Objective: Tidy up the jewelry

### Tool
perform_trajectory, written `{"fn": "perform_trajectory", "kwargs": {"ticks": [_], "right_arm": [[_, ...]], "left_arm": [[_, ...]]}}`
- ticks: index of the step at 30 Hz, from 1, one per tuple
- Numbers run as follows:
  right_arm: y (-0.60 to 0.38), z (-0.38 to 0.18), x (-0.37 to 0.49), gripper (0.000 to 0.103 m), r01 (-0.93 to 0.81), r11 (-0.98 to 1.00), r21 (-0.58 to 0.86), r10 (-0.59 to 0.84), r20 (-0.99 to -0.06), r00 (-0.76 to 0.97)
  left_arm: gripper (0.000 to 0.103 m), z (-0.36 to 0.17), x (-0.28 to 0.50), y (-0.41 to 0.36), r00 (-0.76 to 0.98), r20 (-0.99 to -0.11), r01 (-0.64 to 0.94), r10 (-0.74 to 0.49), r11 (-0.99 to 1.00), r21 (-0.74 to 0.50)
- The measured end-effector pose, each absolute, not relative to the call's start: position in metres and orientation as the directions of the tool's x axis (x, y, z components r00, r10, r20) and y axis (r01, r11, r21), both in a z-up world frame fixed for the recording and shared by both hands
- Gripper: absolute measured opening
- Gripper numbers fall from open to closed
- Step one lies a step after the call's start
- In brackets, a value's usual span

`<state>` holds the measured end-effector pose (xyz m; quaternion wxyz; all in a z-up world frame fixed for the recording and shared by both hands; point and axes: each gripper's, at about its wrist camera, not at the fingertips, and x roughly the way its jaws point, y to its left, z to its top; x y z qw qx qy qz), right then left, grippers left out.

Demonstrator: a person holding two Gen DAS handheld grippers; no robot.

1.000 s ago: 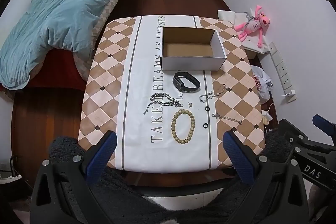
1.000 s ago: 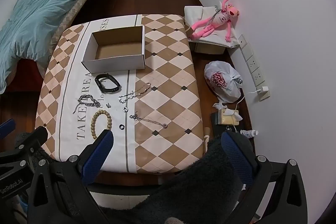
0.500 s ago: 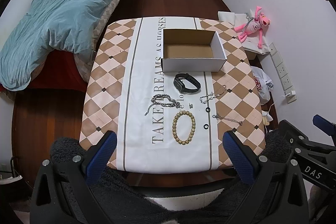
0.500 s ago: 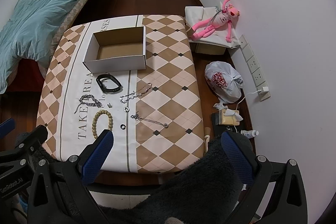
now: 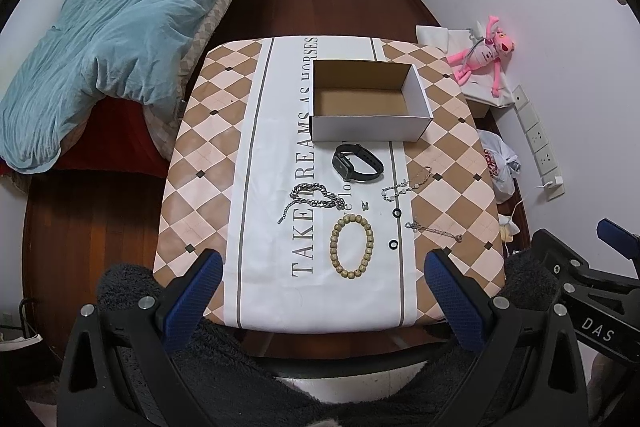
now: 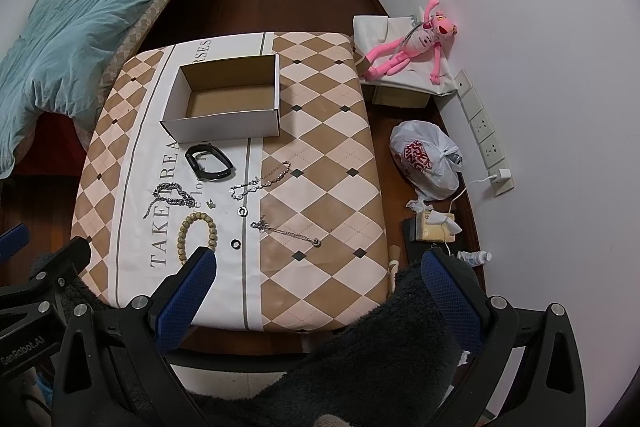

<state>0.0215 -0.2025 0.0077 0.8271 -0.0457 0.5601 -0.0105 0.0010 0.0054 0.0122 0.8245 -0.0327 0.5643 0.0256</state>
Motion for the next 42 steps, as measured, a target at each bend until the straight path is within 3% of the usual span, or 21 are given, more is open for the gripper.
{"fn": "perform_trajectory", "kwargs": {"ticks": [42], "right_arm": [[-0.2020, 0.0097, 0.0208, 0.103, -0.033, 0.996, -0.086, -0.068, -0.926, 0.371]], "left_arm": [[0.103, 0.0133, -0.0005, 0.0078, 0.365, -0.931, -0.081, 0.005, 0.996, -0.026]]}}
